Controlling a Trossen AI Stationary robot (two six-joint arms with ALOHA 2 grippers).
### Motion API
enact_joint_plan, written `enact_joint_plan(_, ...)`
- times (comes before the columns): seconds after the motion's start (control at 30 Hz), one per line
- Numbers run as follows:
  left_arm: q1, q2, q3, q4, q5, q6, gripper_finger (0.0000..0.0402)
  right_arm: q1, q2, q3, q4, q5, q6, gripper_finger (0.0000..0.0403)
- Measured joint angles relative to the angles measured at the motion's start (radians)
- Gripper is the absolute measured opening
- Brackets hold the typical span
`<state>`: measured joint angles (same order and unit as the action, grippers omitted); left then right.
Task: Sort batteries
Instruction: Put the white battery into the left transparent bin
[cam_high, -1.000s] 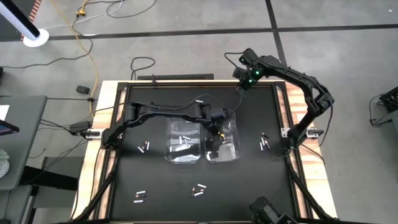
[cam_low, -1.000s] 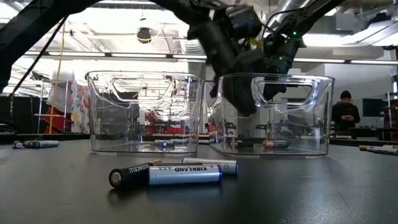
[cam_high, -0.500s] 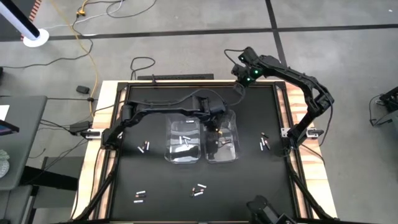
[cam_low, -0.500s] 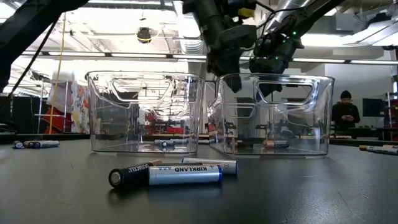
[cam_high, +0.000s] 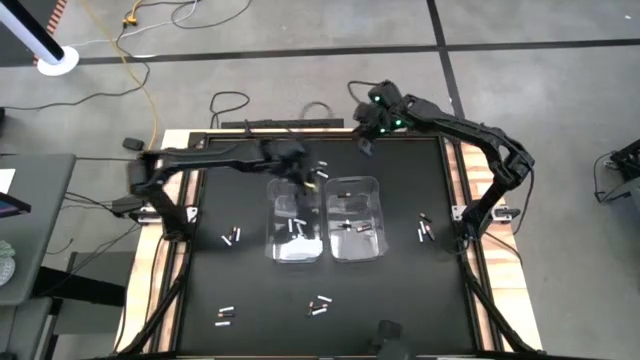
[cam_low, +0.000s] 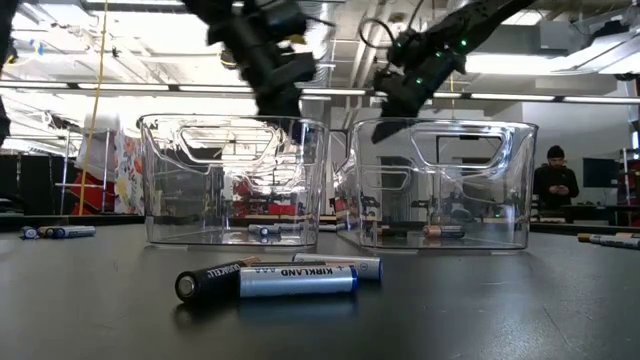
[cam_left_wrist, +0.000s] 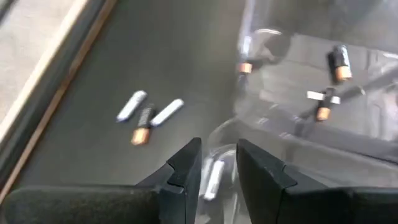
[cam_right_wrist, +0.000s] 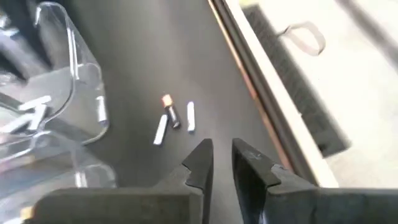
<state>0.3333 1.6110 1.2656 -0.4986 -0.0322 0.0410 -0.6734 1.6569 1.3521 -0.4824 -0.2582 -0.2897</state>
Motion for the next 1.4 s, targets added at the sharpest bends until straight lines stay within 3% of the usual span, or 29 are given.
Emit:
enact_joint_plan(0.13, 0.075, -0.145, -0.158, 0.084, 0.001, 0.009, 0.0094, 0.087, 0.0, 0.0, 0.107, 0.132, -0.039, 0.0107)
enact_joint_plan(0.37, 0.228, -0.296, -0.322, 0.153, 0.012, 0.089, 0.0094, 0.115, 0.183, 0.202, 0.076, 0.156, 0.052, 0.0135)
enact_joint_plan(0.7, 0.406, -0.321, -0.367, 0.153, 0.089, 0.199, 0.0094, 0.114, 0.587, 0.786, -0.448, 0.153, 0.046, 0.0139)
enact_joint_plan(0.87, 0.469, -0.32, -0.374, 0.155, 0.16, 0.252, 0.0094, 0.122, 0.731, 0.992, -0.641, 0.148, 0.045, 0.0146)
enact_joint_plan(1.13, 0.561, -0.317, -0.374, 0.161, 0.203, 0.328, 0.0094, 0.14, 0.835, 0.989, -0.731, 0.109, 0.031, 0.017)
enact_joint_plan(1.4, 0.624, -0.317, -0.374, 0.161, 0.257, 0.346, 0.0094, 0.157, 0.853, 0.984, -0.676, 0.098, -0.005, 0.0174)
